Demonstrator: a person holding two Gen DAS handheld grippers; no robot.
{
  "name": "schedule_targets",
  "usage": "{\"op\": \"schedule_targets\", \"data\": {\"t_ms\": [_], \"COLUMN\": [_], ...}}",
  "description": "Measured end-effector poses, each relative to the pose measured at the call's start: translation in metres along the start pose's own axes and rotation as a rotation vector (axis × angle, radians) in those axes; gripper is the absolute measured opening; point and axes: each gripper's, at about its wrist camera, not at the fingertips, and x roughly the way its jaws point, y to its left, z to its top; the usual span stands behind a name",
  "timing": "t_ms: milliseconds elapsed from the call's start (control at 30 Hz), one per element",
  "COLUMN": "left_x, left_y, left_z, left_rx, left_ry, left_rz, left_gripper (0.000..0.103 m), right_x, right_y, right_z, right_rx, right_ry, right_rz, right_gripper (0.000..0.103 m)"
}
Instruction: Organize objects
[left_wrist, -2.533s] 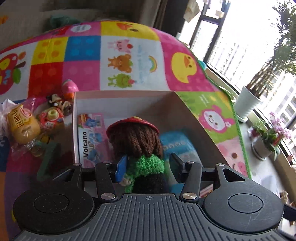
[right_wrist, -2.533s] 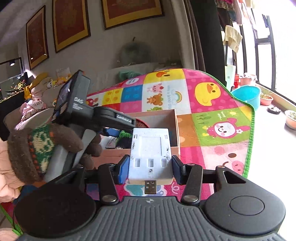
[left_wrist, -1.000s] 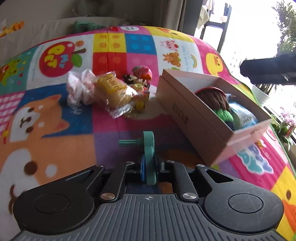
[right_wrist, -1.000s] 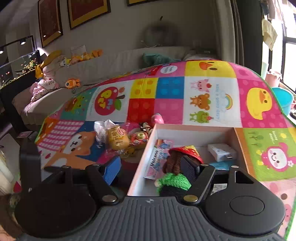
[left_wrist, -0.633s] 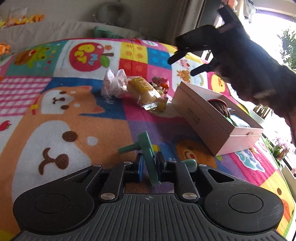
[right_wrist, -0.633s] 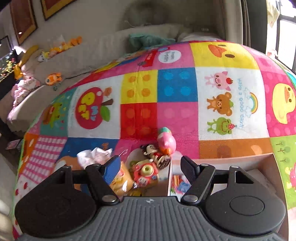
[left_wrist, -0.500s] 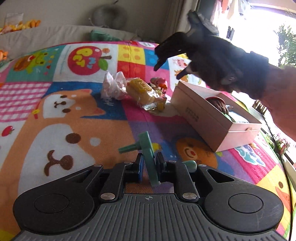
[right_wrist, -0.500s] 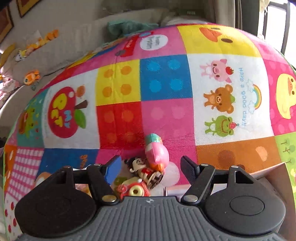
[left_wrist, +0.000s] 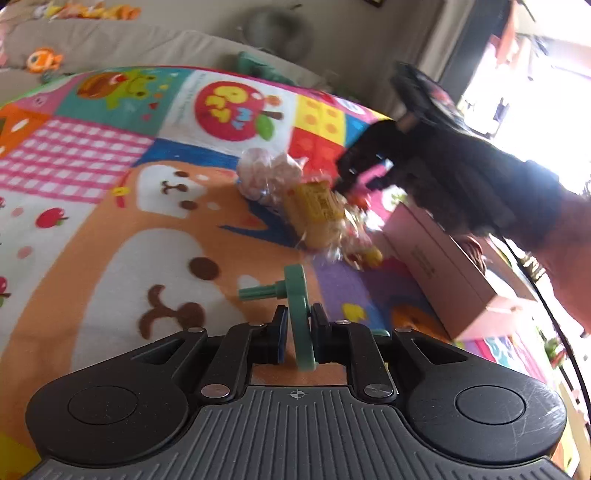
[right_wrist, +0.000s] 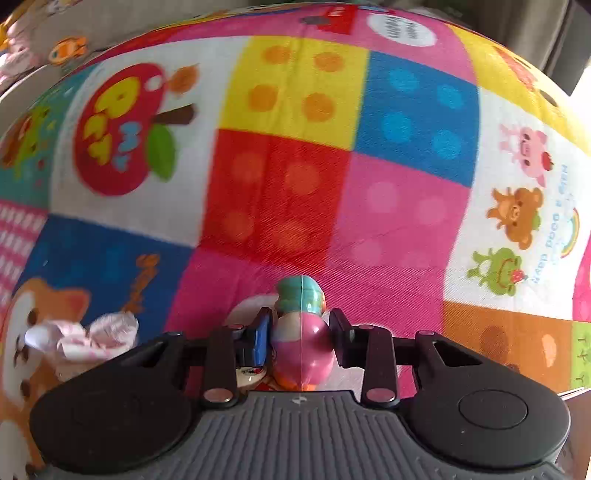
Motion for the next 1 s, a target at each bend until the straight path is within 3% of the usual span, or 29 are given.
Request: {"op": "schedule_targets", "data": {"t_ms": [133, 267, 433, 567, 667, 700, 867, 1000], "left_x": [0.001, 0.003, 0.011, 0.017, 0.021, 0.022, 0.019, 0.021], "left_y": [0.005, 0.008, 0.001, -0.016, -0.026, -0.029, -0.034, -0.030], "left_z": [0.006, 0.008, 0.008, 0.003, -0.003, -0.004, -0.014, -0.013], "left_rx": [-0.003, -0.020, -0.003, 0.056, 0.082, 0.087, 0.112, 0.078], "left_ry": [-0.017, -0.007, 0.024, 0.052, 0.067, 0.073, 0.079, 0.083], "left_rz": [0.047, 0.043, 0.028, -0.004, -0.051, -0.069, -0.122, -0.125], "left_gripper": [0.017, 0.017, 0.015, 0.015, 0.016, 0.016, 0.015, 0.015], "right_x": [-0.029, -0.071, -0.115, -0.148, -0.163, -0.164, -0.126, -0.074], "right_y": [0.029, 0.047, 0.044, 0.024, 0.004, 0.001, 0.017, 0.054], "right_z": [-0.052, -0.112, -0.185, -0.219, -0.201, -0.191, -0.115, -0.059], "right_rx": [-0.153, -0.255, -0.287, -0.265, -0.165, -0.139, -0.076, -0.065], "right_ry": [0.008, 0.015, -0.002, -0.104, -0.194, -0.209, -0.248, -0.242], "right_rz": [0.074, 0.163, 0.272, 0.286, 0.290, 0.299, 0.349, 0.300], "right_gripper": [0.032, 0.032, 0.033, 0.036, 0.053, 0.062, 0.066, 0.071]}}
